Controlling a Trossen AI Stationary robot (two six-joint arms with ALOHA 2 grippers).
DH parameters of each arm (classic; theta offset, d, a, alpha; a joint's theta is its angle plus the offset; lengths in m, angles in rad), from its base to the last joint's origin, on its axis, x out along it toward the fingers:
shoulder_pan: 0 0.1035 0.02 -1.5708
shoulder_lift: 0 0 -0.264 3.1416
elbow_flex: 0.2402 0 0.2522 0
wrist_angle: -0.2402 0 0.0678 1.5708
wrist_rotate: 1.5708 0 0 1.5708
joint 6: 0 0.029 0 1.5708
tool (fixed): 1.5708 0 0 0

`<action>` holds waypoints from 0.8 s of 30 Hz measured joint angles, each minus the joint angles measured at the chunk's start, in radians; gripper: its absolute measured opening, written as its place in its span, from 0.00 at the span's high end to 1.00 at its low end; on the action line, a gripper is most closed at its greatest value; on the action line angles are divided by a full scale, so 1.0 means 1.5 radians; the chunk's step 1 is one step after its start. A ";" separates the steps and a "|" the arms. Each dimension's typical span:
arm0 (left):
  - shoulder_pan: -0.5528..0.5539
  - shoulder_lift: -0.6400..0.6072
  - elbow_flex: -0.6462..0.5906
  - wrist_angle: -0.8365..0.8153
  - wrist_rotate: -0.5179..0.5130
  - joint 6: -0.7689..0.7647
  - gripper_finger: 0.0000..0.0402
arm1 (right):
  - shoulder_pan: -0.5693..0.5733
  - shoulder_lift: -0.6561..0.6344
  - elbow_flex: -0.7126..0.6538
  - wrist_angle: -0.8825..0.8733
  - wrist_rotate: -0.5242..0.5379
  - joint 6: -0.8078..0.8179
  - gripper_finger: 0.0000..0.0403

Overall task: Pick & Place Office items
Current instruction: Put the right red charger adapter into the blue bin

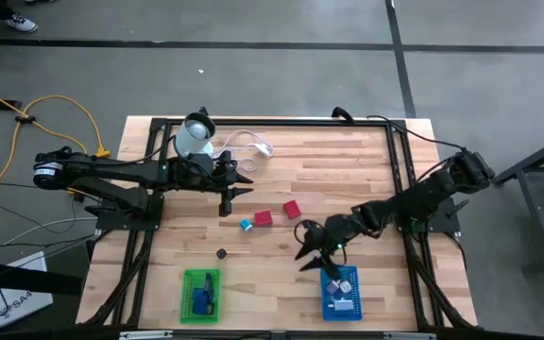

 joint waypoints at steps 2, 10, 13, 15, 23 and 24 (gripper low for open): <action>0.000 0.000 0.000 0.000 0.000 0.000 0.76 | -0.016 0.000 0.000 0.000 0.016 -0.014 0.61; 0.000 0.000 0.000 0.000 0.000 0.000 0.76 | -0.083 0.000 0.000 0.000 0.082 -0.067 0.61; 0.000 0.000 0.000 0.000 0.000 0.000 0.76 | -0.107 0.000 0.000 0.000 0.122 -0.074 0.61; 0.000 0.000 0.000 0.000 0.000 0.000 0.76 | -0.121 0.000 0.000 0.000 0.153 -0.074 0.61; 0.000 0.000 0.000 0.000 0.000 0.000 0.76 | -0.179 0.000 0.000 0.000 0.243 -0.074 0.61; 0.000 0.000 0.000 0.000 0.000 0.000 0.76 | -0.185 0.000 0.000 0.000 0.243 -0.073 0.61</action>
